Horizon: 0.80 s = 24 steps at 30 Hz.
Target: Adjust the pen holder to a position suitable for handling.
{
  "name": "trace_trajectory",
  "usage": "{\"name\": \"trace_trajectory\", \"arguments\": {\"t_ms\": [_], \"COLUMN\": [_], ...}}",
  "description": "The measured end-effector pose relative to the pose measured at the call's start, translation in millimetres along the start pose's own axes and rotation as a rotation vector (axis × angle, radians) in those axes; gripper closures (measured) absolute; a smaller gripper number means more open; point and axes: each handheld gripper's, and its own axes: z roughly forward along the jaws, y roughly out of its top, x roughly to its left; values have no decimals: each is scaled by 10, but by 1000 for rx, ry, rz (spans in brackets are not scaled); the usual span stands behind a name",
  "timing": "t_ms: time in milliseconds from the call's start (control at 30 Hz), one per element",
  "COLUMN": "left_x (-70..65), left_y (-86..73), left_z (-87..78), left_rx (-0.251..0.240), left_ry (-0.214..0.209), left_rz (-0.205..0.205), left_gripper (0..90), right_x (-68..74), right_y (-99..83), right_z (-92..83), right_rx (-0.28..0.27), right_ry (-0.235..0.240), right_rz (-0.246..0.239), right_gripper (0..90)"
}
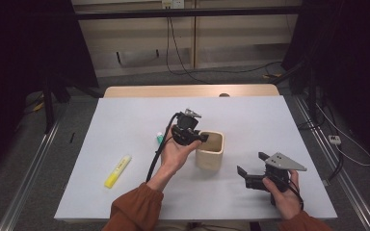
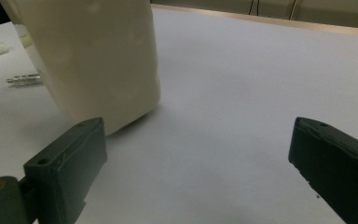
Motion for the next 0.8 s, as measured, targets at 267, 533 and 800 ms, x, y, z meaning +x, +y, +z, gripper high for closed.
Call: {"name": "trace_trajectory", "arguments": {"t_ms": [267, 533, 800], "left_x": [-36, -14, 57], "left_y": [-6, 0, 4], "left_z": [13, 9, -73], "left_rx": [-1, 9, -9], "left_ry": [-5, -23, -93], "left_rz": [-15, 6, 5], "left_gripper": [689, 678, 539], "right_x": [1, 2, 7], "right_y": [-1, -1, -2], "right_z": [-1, 2, 7], "right_rx": [2, 5, 8], "right_ry": [1, 1, 1], "right_rz": [-1, -6, -6], "right_gripper": [39, 40, 40]}}
